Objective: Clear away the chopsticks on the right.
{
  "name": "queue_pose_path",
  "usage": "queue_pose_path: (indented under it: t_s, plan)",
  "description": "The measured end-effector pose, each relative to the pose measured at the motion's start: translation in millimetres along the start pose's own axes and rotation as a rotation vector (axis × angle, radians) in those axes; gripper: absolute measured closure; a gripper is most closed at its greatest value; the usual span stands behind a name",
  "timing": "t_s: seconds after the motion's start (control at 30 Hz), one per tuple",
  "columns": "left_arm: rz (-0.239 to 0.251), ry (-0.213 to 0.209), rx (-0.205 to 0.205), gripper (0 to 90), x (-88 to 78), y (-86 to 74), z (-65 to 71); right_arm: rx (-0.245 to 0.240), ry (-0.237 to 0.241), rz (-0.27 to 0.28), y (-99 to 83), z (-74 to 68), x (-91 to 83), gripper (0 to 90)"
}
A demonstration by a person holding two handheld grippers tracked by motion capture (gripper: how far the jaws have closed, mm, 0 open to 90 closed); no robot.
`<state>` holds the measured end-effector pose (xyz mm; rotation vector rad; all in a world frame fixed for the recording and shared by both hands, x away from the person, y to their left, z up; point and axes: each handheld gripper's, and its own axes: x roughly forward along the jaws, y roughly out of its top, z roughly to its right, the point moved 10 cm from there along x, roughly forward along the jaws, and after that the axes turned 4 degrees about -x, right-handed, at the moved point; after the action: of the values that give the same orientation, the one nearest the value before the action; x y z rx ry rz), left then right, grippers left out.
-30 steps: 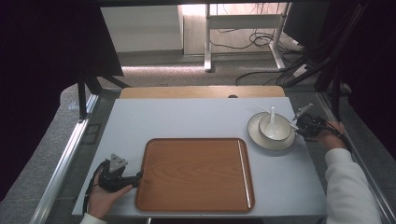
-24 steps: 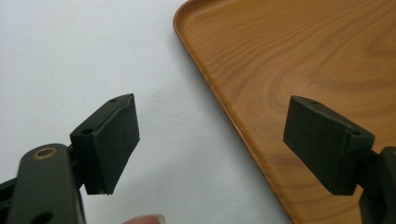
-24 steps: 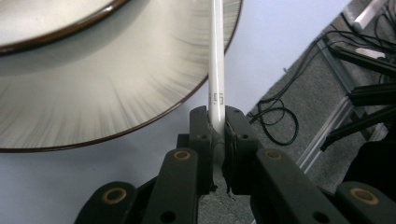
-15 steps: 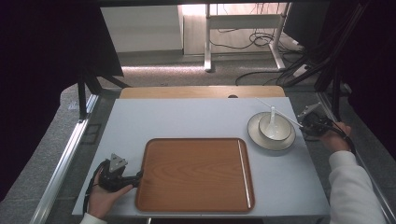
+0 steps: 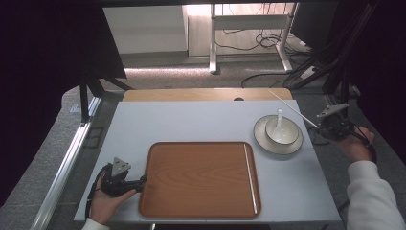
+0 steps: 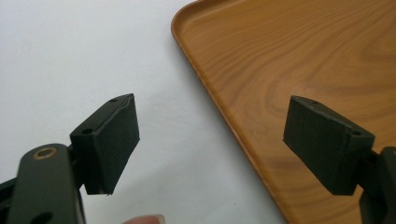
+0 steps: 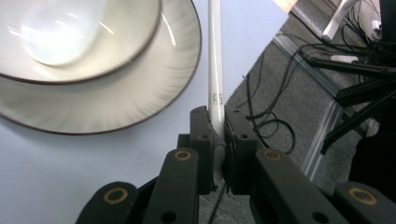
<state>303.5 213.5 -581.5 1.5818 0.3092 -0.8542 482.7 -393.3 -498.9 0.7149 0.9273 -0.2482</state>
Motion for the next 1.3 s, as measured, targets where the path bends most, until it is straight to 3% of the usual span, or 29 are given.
queue_pose_path:
  t_s: [0.23,0.37,0.5,0.73,1.03,1.17,1.3]
  plan:
    - [0.001,-0.010,0.010,17.9,0.9,2.9,1.5,0.007,0.018,0.059,8.1,-20.4,-22.8,83.9]
    - [0.003,-0.016,0.012,17.9,2.0,4.0,3.1,-0.001,0.033,0.094,14.4,-43.8,-35.8,83.9]
    - [0.012,-0.021,0.011,17.9,1.8,6.1,5.3,-0.019,0.065,0.127,20.0,-75.9,-49.3,83.9]
    - [0.014,-0.021,0.016,17.9,0.2,7.7,6.4,-0.050,0.111,0.152,19.8,-116.3,-60.8,84.0]
    - [0.017,-0.019,0.018,17.9,-0.7,8.5,7.5,-0.037,0.125,0.155,17.9,-143.2,-78.3,83.9]
    - [0.017,-0.019,0.019,17.9,-1.1,8.9,7.9,-0.003,0.170,0.189,19.9,-157.4,-86.9,83.9]
    - [0.018,-0.019,0.019,17.9,-1.7,9.1,8.6,0.011,0.196,0.180,21.1,-175.0,-88.9,83.9]
